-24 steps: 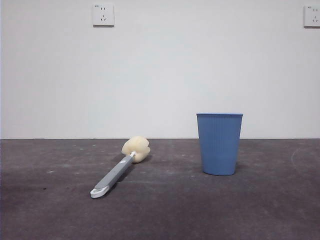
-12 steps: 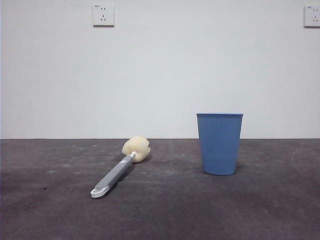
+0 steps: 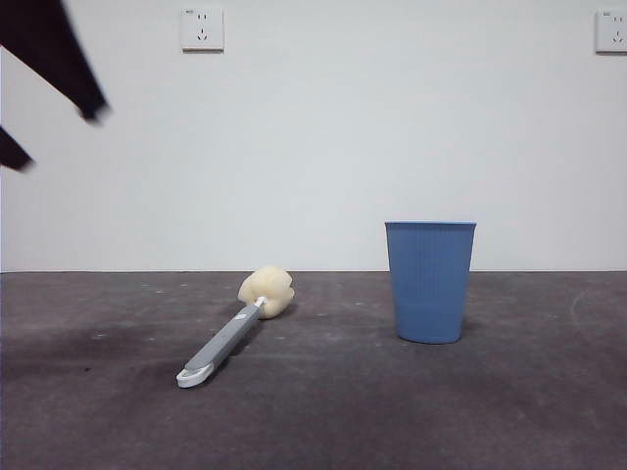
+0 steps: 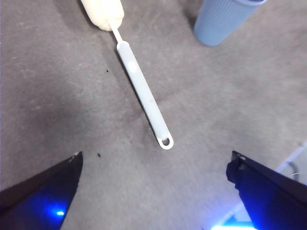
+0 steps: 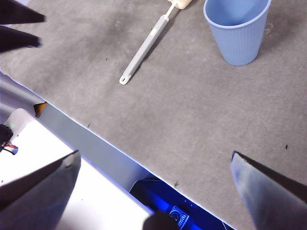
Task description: Pick up the cup brush,pick up the cup,insert the brush into the cup,clean the cup,put the cup brush back,put the cup back to the fixed position on the table
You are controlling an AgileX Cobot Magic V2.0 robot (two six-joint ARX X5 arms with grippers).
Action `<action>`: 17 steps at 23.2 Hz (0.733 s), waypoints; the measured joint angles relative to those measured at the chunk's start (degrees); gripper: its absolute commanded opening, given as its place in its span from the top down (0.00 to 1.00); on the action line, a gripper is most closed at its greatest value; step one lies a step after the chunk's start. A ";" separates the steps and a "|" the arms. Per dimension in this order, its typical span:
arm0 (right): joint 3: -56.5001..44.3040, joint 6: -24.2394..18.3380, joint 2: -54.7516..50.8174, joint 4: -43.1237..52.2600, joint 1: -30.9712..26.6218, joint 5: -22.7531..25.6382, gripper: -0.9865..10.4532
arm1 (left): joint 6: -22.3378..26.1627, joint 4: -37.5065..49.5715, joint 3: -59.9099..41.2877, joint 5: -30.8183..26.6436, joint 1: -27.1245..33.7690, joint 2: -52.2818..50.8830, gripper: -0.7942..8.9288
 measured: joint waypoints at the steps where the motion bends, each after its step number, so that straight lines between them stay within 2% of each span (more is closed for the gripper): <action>1: 0.00 0.13 0.02 0.00 0.00 0.00 0.39 | -1.90 1.92 0.66 -4.48 -3.56 3.61 0.37; 3: 0.00 0.22 0.04 0.00 0.00 0.00 0.39 | -4.68 5.31 2.51 -11.61 -8.50 10.47 0.37; 5: 0.00 0.42 0.07 0.00 0.00 0.00 0.39 | -6.86 8.20 4.87 -15.26 -11.67 18.05 0.37; 11: 0.00 0.59 0.11 0.00 0.00 0.00 0.39 | -10.82 12.66 10.29 -19.30 -14.49 35.28 0.37; 15: 0.00 0.59 0.13 0.00 0.00 0.00 0.39 | -13.42 15.43 10.36 -19.56 -14.51 39.47 0.37; 17: 0.00 0.61 0.13 0.02 0.00 0.00 0.39 | -14.88 16.20 10.38 -21.64 -14.51 40.70 0.37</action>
